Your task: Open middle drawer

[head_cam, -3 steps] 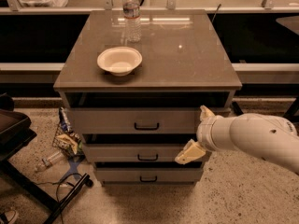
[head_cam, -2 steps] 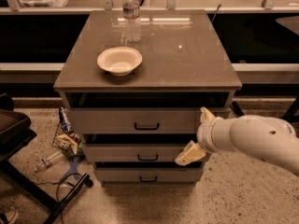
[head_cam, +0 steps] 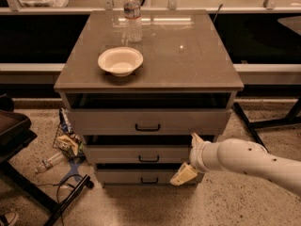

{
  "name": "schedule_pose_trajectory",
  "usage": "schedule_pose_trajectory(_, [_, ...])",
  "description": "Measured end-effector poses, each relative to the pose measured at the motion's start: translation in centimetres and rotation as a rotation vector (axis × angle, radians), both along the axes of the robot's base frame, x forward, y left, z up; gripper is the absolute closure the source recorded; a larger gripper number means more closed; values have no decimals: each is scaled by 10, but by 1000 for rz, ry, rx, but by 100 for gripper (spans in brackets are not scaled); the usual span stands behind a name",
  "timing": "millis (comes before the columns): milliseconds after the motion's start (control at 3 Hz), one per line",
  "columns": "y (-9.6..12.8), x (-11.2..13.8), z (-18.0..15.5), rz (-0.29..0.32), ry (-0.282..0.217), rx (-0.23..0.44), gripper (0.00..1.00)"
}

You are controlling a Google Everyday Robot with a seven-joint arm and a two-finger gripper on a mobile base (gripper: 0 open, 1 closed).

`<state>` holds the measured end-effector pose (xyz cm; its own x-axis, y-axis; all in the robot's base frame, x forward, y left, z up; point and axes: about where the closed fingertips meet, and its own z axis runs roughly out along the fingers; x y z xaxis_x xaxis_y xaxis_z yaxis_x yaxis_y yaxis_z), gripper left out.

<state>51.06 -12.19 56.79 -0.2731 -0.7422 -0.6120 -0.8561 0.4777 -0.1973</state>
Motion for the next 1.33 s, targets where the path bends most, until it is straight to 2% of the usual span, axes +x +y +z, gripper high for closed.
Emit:
schedule_pose_trajectory(667, [19,20,-68,61,55,36,0])
schedule_pose_trajectory(1333, [45,60,-105,119,103,-29,0])
